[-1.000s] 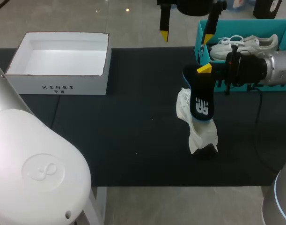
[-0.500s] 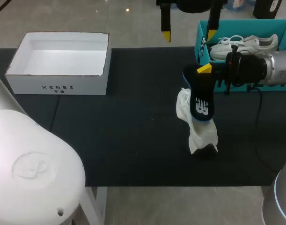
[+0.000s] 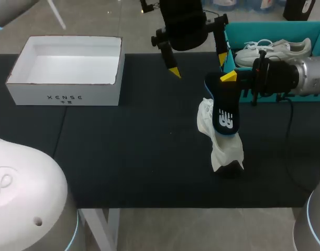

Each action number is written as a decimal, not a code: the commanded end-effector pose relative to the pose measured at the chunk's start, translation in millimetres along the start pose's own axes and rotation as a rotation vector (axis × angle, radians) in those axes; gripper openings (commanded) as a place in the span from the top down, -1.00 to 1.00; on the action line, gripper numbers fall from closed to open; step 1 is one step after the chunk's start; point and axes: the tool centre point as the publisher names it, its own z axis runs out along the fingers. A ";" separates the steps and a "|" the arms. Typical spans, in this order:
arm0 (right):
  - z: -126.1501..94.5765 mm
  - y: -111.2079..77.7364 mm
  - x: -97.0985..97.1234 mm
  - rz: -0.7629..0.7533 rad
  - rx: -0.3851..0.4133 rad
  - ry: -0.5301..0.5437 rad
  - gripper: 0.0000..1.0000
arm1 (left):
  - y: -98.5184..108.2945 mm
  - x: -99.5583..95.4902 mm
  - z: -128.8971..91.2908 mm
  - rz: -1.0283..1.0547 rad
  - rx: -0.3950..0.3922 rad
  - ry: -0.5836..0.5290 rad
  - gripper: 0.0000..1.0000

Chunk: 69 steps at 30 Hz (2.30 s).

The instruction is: Take the shoe out of the shoebox, open the shoe tongue, remove and reinsert the insole, then place the shoe into the shoebox

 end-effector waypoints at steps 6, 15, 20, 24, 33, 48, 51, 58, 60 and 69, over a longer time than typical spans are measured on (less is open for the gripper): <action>0.6 0.8 -0.3 0.000 0.001 -0.001 1.00 | 0.4 24.1 9.3 -0.125 0.052 -1.125 -1.00; 0.6 0.8 -0.3 0.000 0.001 -0.001 1.00 | 2.0 32.9 21.9 -0.139 0.164 -1.401 -1.00; 0.6 0.8 -0.3 0.000 0.001 -0.001 1.00 | 3.6 30.9 33.5 -0.111 0.321 -1.492 -1.00; 0.6 0.8 -0.3 0.000 0.001 -0.001 1.00 | 3.2 28.0 36.2 -0.107 0.351 -1.458 -1.00; 0.6 0.8 -0.3 0.000 0.001 -0.001 1.00 | 3.2 28.0 36.2 -0.107 0.351 -1.458 -1.00; 0.6 0.8 -0.3 0.000 0.001 -0.001 1.00 | -10.4 22.2 48.0 0.012 0.233 -1.458 -1.00; 0.6 0.8 -0.3 0.000 0.001 -0.001 1.00 | -10.5 18.5 53.2 0.007 0.203 -1.457 -1.00; 0.6 0.8 -0.3 0.000 0.001 -0.001 1.00 | -2.6 -2.6 77.6 -0.021 0.201 -1.398 -1.00; 0.6 0.8 -0.3 0.000 0.001 -0.001 1.00 | 0.9 -8.8 83.7 -0.034 0.201 -1.356 -1.00; 0.6 0.8 -0.3 0.000 0.001 -0.001 1.00 | 18.7 -27.4 92.4 -0.080 0.232 -1.222 -1.00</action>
